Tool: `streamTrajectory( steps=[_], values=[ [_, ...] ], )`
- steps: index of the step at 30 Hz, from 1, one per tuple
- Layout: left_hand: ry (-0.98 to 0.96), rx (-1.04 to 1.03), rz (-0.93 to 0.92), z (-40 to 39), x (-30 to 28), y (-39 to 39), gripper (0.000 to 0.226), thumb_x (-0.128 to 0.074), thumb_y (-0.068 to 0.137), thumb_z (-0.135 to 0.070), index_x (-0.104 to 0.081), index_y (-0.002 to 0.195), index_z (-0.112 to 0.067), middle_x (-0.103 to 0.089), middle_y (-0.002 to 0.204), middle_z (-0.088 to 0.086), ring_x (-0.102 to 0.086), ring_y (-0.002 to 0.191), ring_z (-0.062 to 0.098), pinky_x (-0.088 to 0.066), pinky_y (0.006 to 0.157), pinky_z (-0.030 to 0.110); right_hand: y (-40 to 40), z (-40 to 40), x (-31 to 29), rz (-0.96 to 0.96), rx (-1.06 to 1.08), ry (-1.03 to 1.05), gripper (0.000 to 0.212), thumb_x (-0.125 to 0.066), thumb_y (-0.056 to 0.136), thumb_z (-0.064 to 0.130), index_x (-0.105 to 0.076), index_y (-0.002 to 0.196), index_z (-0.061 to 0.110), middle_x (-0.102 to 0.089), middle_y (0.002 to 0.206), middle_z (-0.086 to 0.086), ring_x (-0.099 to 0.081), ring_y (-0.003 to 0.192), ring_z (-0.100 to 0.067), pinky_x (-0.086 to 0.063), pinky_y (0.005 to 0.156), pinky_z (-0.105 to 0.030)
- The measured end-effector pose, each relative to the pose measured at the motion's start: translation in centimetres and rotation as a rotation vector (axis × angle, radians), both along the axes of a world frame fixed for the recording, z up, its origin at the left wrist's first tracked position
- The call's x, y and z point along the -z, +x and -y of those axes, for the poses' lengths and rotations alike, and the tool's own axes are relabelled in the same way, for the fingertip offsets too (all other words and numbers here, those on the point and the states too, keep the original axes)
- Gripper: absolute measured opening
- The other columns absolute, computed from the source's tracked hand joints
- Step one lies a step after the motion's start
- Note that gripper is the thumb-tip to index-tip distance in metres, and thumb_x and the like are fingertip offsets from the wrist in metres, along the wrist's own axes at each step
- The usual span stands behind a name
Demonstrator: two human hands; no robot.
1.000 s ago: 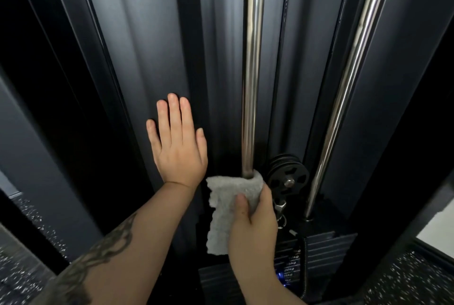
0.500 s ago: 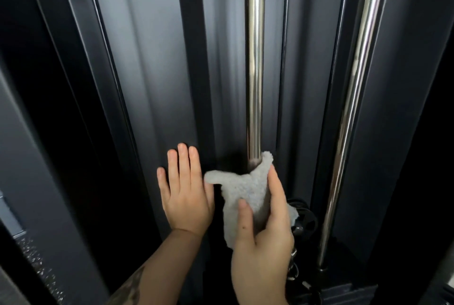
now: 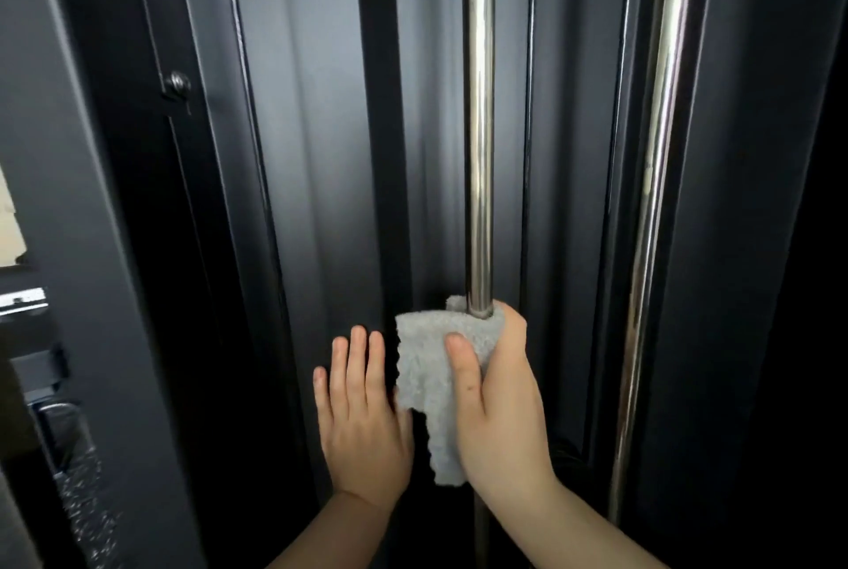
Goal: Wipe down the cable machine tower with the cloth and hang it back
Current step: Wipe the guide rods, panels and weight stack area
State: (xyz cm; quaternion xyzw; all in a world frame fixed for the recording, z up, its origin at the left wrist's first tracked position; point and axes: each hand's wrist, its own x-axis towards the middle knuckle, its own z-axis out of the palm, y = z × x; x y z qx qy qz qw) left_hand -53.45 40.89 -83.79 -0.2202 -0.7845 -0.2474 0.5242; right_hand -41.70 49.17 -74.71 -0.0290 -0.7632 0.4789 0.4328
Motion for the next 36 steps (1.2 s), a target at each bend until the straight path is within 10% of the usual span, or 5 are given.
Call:
streamTrajectory(
  steps=[10, 17, 25, 31, 36],
  values=[
    [-0.1, -0.042, 0.02, 0.5, -10.5, -1.2, 0.126, -0.082, 0.062, -0.01, 0.001, 0.156, -0.008, 0.006, 0.164, 0.008, 0.008, 0.15, 0.024, 0.006, 0.119, 0.038, -1.2, -1.1, -7.3, -0.082, -0.081, 0.041, 0.028, -0.036, 0.09, 0.053, -0.039, 0.111, 0.034, -0.063, 0.1, 0.017, -0.062, 0.089, 0.005, -0.053, 0.074, -0.019],
    [-0.021, -0.107, -0.072, 0.2, -13.9, -1.3, 0.083, -0.036, 0.091, -0.046, 0.0, 0.156, -0.008, 0.002, 0.164, 0.009, 0.002, 0.151, 0.024, 0.006, 0.121, 0.039, -0.3, -1.0, -2.9, 0.004, -0.105, 0.045, 0.029, -0.035, 0.084, 0.053, -0.04, 0.112, 0.046, -0.065, 0.1, 0.022, -0.062, 0.091, 0.011, -0.049, 0.076, -0.01],
    [-0.053, -0.189, -0.122, 0.0, -13.5, -2.0, 0.082, -0.042, 0.086, -0.034, -0.01, 0.153, 0.002, -0.007, 0.162, 0.019, 0.002, 0.151, 0.028, 0.002, 0.122, 0.042, -1.5, -1.6, -12.3, -0.176, -0.115, 0.042, 0.022, -0.037, 0.094, 0.048, -0.041, 0.102, 0.028, -0.063, 0.088, 0.01, -0.064, 0.078, -0.001, -0.055, 0.068, -0.025],
    [-0.049, -0.195, -0.162, 0.1, -13.5, -2.4, 0.078, -0.042, 0.087, -0.023, -0.007, 0.153, 0.001, 0.0, 0.162, 0.016, 0.006, 0.15, 0.027, 0.003, 0.121, 0.042, -0.5, -0.2, -5.9, -0.086, -0.106, -0.014, 0.031, -0.041, 0.094, 0.039, -0.037, 0.125, 0.036, -0.06, 0.113, 0.024, -0.057, 0.102, 0.012, -0.047, 0.089, -0.013],
    [-0.017, -0.18, -0.151, -0.4, -13.4, -2.1, 0.074, -0.031, 0.088, -0.029, -0.013, 0.152, 0.003, -0.009, 0.161, 0.019, 0.005, 0.15, 0.026, 0.0, 0.121, 0.044, -0.6, -1.7, -13.4, -0.118, -0.114, 0.073, 0.021, -0.038, 0.098, 0.039, -0.041, 0.102, 0.019, -0.062, 0.095, 0.003, -0.06, 0.081, -0.007, -0.048, 0.067, -0.021]
  ],
)
